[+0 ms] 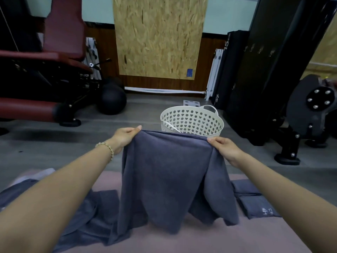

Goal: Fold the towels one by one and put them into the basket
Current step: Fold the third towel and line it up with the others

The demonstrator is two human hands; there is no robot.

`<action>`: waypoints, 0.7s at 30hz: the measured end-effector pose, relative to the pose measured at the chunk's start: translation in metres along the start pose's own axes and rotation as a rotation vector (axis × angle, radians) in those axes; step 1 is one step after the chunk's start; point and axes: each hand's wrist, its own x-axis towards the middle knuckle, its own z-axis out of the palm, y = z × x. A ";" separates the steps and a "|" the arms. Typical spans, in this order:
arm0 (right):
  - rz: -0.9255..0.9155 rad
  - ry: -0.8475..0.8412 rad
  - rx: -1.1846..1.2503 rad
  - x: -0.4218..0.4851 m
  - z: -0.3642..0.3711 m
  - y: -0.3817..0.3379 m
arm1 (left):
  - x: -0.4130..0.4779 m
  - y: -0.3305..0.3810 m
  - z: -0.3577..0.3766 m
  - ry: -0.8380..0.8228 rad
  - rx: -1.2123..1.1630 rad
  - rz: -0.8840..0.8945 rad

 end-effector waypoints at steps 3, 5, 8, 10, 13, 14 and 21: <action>-0.001 0.138 0.096 0.040 -0.002 0.002 | 0.029 0.003 0.028 0.055 -0.071 0.024; -0.030 0.170 0.122 0.066 -0.007 -0.003 | 0.050 0.011 0.040 0.100 -0.112 0.077; -0.114 0.181 0.112 0.094 -0.016 -0.018 | 0.075 0.028 0.048 0.172 -0.135 0.190; -0.149 0.213 0.144 0.100 -0.020 -0.025 | 0.081 0.035 0.051 0.173 -0.170 0.234; -0.110 0.218 0.198 0.102 -0.021 -0.014 | 0.080 0.021 0.056 0.095 -0.182 0.214; -0.075 0.214 0.191 0.099 -0.019 -0.003 | 0.076 0.009 0.059 0.075 -0.156 0.192; 0.130 0.022 -0.156 0.042 0.034 0.143 | 0.032 -0.142 0.108 -0.184 0.188 -0.014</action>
